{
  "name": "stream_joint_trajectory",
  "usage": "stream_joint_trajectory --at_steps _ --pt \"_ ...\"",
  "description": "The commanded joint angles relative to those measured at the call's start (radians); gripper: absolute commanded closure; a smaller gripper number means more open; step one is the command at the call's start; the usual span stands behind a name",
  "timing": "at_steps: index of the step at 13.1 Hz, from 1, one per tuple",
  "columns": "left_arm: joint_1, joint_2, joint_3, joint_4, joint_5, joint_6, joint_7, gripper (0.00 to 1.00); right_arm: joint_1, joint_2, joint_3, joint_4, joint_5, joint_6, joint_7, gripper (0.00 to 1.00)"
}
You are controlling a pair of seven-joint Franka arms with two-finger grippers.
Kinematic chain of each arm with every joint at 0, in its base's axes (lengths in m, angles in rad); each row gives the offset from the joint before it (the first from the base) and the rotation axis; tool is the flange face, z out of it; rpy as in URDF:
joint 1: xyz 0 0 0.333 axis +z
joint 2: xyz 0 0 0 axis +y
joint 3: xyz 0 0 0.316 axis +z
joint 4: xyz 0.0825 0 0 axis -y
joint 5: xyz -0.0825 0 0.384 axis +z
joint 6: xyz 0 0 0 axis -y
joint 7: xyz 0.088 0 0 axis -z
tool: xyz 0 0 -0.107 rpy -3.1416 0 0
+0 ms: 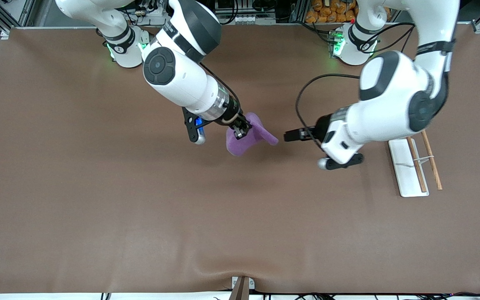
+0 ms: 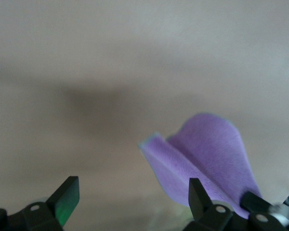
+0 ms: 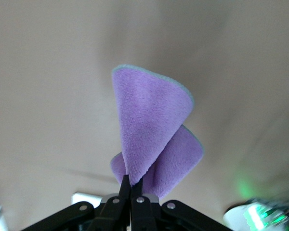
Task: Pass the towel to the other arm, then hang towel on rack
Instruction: 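Grasp the hanging towel with the left gripper beside the right gripper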
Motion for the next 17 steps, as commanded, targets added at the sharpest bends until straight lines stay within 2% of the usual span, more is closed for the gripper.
stream_joint_trajectory --at_steps 1,3,6,8,12,14,17 --pt "-0.026 -0.007 0.007 -0.061 -0.007 -0.022 -0.135 0.00 -0.001 0.025 -0.006 0.038 0.068 0.032 0.035 1.00" --pt "-0.020 -0.010 0.009 -0.077 -0.007 -0.080 -0.181 0.00 -0.008 0.025 -0.006 0.038 0.085 0.044 0.035 1.00" --pt "0.001 -0.030 0.015 -0.063 -0.016 -0.088 -0.329 0.02 -0.013 0.023 -0.006 0.038 0.104 0.043 0.035 1.00" --pt "0.043 -0.035 0.015 -0.032 -0.021 -0.088 -0.346 0.02 -0.013 0.023 -0.006 0.038 0.105 0.043 0.037 1.00" --pt "0.097 -0.018 0.018 0.006 -0.200 -0.071 -0.386 0.04 -0.009 0.020 -0.006 0.038 0.105 0.043 0.040 1.00" --pt "0.086 -0.004 0.015 -0.006 -0.222 -0.031 -0.419 0.11 -0.002 0.020 -0.006 0.040 0.107 0.043 0.042 1.00" --pt "0.074 0.005 0.012 -0.008 -0.261 0.030 -0.568 0.25 -0.001 0.020 -0.006 0.040 0.119 0.043 0.043 1.00"
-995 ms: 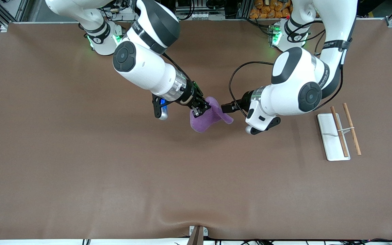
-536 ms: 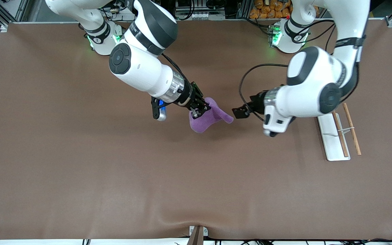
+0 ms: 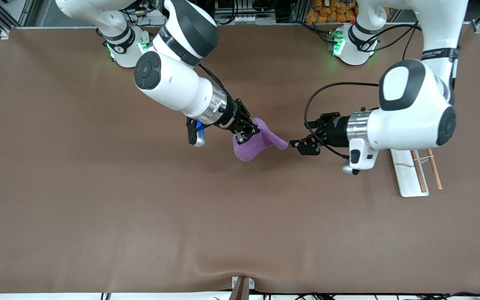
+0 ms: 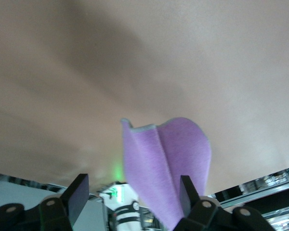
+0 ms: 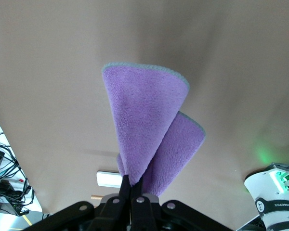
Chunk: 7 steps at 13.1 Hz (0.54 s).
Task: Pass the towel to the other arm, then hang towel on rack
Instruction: 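Grasp the hanging towel with the left gripper beside the right gripper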
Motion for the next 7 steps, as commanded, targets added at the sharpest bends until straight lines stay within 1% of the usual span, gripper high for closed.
stream_joint_trajectory --at_steps 1,3,5,7 --pt "-0.012 0.006 0.000 0.001 -0.047 0.076 -0.124 0.25 0.003 0.012 0.001 0.028 0.023 -0.006 0.017 1.00" --pt "-0.032 0.017 0.000 -0.002 -0.047 0.119 -0.153 0.25 0.005 0.010 0.001 0.028 0.025 -0.006 0.019 1.00" --pt "-0.055 0.048 0.000 -0.005 -0.047 0.124 -0.157 0.25 0.005 0.009 0.001 0.028 0.029 -0.004 0.019 1.00" --pt "-0.063 0.052 0.000 -0.019 -0.038 0.124 -0.166 0.26 0.005 0.009 0.001 0.028 0.039 -0.006 0.019 1.00"
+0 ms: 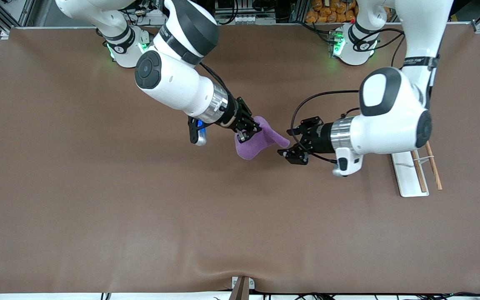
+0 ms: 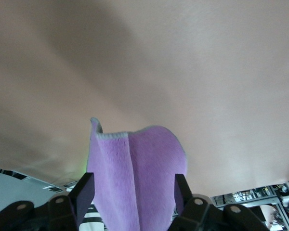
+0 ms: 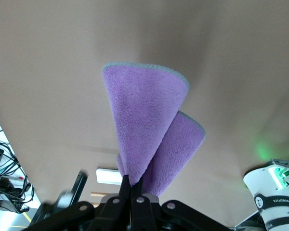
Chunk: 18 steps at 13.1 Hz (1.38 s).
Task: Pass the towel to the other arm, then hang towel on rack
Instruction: 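Grasp the hanging towel with the left gripper beside the right gripper, then open the right gripper and carry the towel toward the rack with the left gripper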
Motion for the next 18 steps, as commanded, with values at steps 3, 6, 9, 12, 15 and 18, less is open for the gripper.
stream_joint_trajectory --at_steps 3,6,9,12,15,18 --pt "-0.015 0.010 0.001 -0.011 -0.008 0.011 -0.021 0.46 0.004 0.007 0.000 0.025 0.022 -0.006 0.018 1.00" --pt "-0.012 0.013 0.001 -0.011 -0.007 0.007 -0.011 0.82 0.003 0.007 0.000 0.025 0.022 -0.007 0.018 1.00" --pt "-0.003 0.008 0.001 0.001 0.010 0.004 -0.009 1.00 0.003 0.007 0.000 0.025 0.022 -0.007 0.018 1.00" --pt "0.011 -0.003 0.012 0.073 0.086 -0.097 0.015 1.00 0.003 0.007 0.000 0.025 0.022 -0.007 0.018 0.98" --pt "0.094 -0.016 0.015 0.128 0.149 -0.252 0.193 1.00 0.006 0.007 -0.002 0.025 0.015 -0.012 0.020 0.00" --pt "0.172 -0.035 0.013 0.119 0.226 -0.321 0.461 1.00 -0.002 0.006 -0.002 0.025 0.010 -0.016 0.018 0.00"
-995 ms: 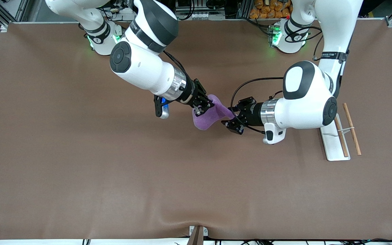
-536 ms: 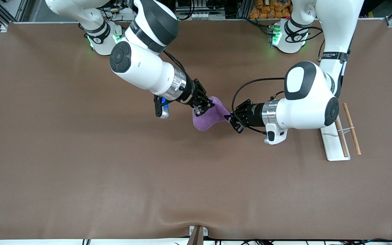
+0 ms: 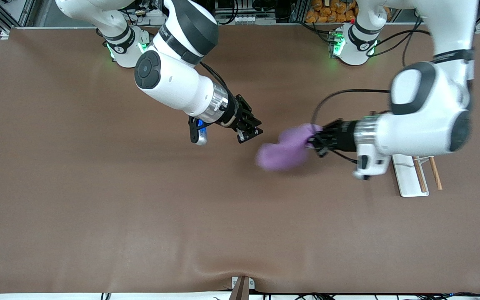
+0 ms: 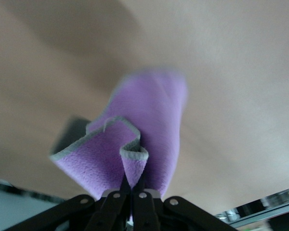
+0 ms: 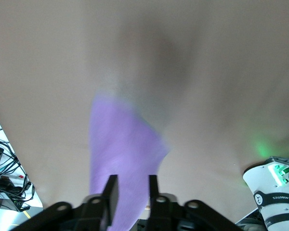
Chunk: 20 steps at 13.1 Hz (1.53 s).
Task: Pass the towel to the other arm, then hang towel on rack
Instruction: 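Open the right gripper and carry the towel toward the rack with the left gripper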
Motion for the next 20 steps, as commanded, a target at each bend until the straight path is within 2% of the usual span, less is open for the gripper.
stream_joint_trajectory --at_steps 1,4,5,7,9,10,12,15,18,20 --pt "0.049 -0.008 -0.003 -0.005 0.096 -0.093 0.208 1.00 -0.008 0.004 -0.003 0.020 0.004 -0.017 0.012 0.00" --pt "0.059 -0.002 -0.003 -0.012 0.252 -0.130 0.279 1.00 -0.028 -0.014 -0.008 0.015 -0.032 -0.044 -0.033 0.00" --pt "0.055 -0.003 -0.009 -0.021 0.368 -0.130 0.331 1.00 -0.036 -0.022 -0.008 0.015 -0.054 -0.078 -0.083 0.00" --pt "0.046 -0.022 -0.014 -0.045 0.560 -0.130 0.483 1.00 -0.077 -0.033 -0.008 0.015 -0.062 -0.139 -0.241 0.00" --pt "0.063 -0.063 -0.014 -0.068 0.643 -0.116 0.651 1.00 -0.132 -0.046 -0.008 0.015 -0.060 -0.214 -0.367 0.00" --pt "0.092 -0.097 -0.014 -0.076 0.645 -0.089 0.736 1.00 -0.152 -0.054 -0.009 0.017 -0.071 -0.250 -0.445 0.00" --pt "0.121 -0.152 -0.015 -0.108 0.642 -0.043 0.859 1.00 -0.197 -0.071 -0.011 0.015 -0.167 -0.342 -0.632 0.00" --pt "0.123 -0.270 -0.014 -0.276 0.642 0.144 0.986 1.00 -0.258 -0.092 -0.011 0.015 -0.290 -0.432 -0.877 0.00" --pt "0.163 -0.312 -0.015 -0.416 0.638 0.354 1.204 1.00 -0.284 -0.123 -0.011 -0.014 -0.517 -0.451 -1.153 0.00" --pt "0.166 -0.309 -0.014 -0.455 0.635 0.454 1.353 1.00 -0.342 -0.134 -0.009 -0.017 -0.524 -0.474 -1.266 0.00"
